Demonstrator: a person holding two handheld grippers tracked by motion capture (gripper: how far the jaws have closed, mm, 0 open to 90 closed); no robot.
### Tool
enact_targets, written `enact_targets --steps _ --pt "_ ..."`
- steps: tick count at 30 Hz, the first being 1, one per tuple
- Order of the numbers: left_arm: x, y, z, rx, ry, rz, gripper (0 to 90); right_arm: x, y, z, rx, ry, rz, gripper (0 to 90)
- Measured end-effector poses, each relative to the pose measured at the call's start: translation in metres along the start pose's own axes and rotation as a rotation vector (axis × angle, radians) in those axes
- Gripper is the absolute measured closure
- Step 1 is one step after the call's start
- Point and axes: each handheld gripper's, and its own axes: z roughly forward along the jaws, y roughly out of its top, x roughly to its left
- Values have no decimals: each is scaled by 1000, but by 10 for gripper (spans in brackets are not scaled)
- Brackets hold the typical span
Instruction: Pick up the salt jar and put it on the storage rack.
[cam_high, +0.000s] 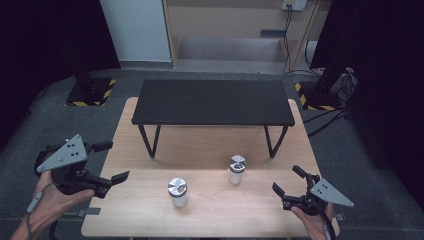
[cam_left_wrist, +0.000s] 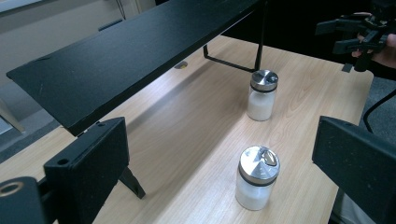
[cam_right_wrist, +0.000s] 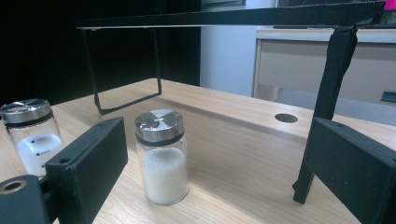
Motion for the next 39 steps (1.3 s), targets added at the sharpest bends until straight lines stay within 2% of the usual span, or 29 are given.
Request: enact_targets --steps 14,30,39 --pt "-6 -11 16 -4 8 -29 30 0 0 0 0 0 0 60" --pt "-12 -26 42 12 -7 -31 31 0 0 -1 -3 -4 1 60" --pt "-16 -35 60 47 -21 -20 31 0 0 -1 -2 -4 2 61"
